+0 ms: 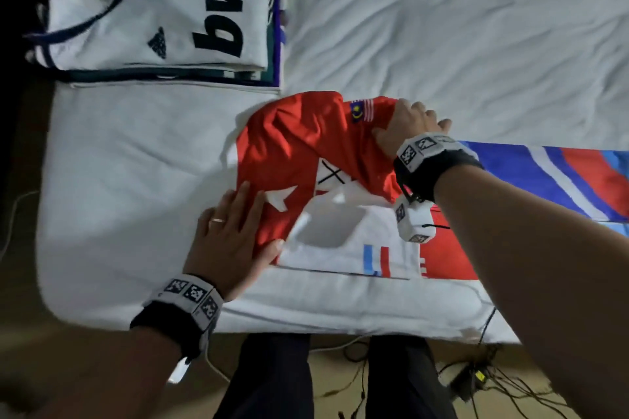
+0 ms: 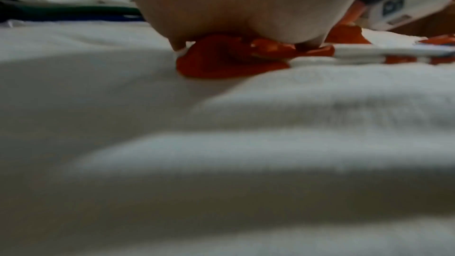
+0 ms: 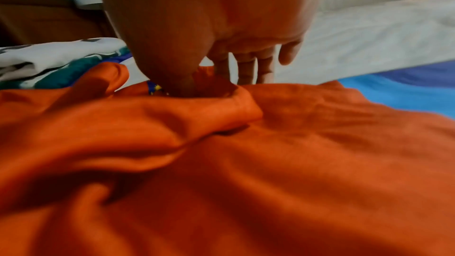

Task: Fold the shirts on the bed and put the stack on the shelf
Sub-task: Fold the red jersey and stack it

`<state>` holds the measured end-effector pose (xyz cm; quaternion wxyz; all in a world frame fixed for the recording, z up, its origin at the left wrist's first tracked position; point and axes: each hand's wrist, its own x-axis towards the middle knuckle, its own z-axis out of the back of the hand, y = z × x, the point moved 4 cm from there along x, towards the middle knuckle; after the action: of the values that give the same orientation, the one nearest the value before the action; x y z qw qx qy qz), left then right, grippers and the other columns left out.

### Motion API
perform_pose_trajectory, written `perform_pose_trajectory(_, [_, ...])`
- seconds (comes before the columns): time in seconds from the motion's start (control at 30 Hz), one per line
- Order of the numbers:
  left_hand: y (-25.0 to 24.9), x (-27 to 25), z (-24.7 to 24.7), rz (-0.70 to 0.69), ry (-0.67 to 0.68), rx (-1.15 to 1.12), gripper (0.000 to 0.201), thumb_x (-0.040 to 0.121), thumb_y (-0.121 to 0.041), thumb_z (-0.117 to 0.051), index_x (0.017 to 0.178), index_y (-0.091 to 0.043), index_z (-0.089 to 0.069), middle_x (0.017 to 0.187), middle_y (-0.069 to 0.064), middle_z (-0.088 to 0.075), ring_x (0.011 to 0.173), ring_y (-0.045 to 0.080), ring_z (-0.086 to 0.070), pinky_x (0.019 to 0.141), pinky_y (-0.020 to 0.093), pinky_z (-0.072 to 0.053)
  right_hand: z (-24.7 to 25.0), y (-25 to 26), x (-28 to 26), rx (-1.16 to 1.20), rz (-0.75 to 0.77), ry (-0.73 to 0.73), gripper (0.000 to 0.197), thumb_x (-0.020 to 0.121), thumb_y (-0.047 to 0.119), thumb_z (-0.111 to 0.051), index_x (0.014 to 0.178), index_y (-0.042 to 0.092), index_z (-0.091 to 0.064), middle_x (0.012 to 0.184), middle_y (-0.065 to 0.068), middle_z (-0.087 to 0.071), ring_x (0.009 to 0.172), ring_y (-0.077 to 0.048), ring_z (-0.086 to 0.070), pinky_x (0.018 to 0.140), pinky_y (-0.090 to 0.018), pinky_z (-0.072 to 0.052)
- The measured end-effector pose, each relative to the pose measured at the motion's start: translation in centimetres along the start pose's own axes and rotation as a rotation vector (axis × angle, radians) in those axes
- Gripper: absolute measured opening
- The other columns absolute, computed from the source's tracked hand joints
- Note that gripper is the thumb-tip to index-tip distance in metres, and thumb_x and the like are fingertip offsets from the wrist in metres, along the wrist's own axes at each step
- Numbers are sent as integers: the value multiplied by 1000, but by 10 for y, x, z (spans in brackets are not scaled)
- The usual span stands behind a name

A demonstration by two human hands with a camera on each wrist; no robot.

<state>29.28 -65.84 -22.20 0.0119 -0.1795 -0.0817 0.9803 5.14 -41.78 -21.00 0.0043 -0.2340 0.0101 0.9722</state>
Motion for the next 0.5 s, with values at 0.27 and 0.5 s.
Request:
perform_pose_trajectory(0.27, [4, 0, 5, 29, -20, -116, 75, 91, -64, -34, 147, -16, -48, 156, 15, -40, 135, 39, -44, 104, 56, -33, 38, 37, -68, 386, 324, -281, 19, 90, 23, -59, 101, 8, -57, 86, -16, -66, 80, -39, -60, 69, -40, -44])
perform_pose_trajectory(0.5, [14, 10, 42, 43, -269, -275, 57, 82, -35, -55, 137, -20, -51, 131, 8, -53, 112, 35, -49, 91, 50, -40, -42, 66, -197, 16, 969, -341, 15, 84, 9, -55, 94, 15, -64, 78, -4, -57, 62, -27, -53, 55, -36, -39])
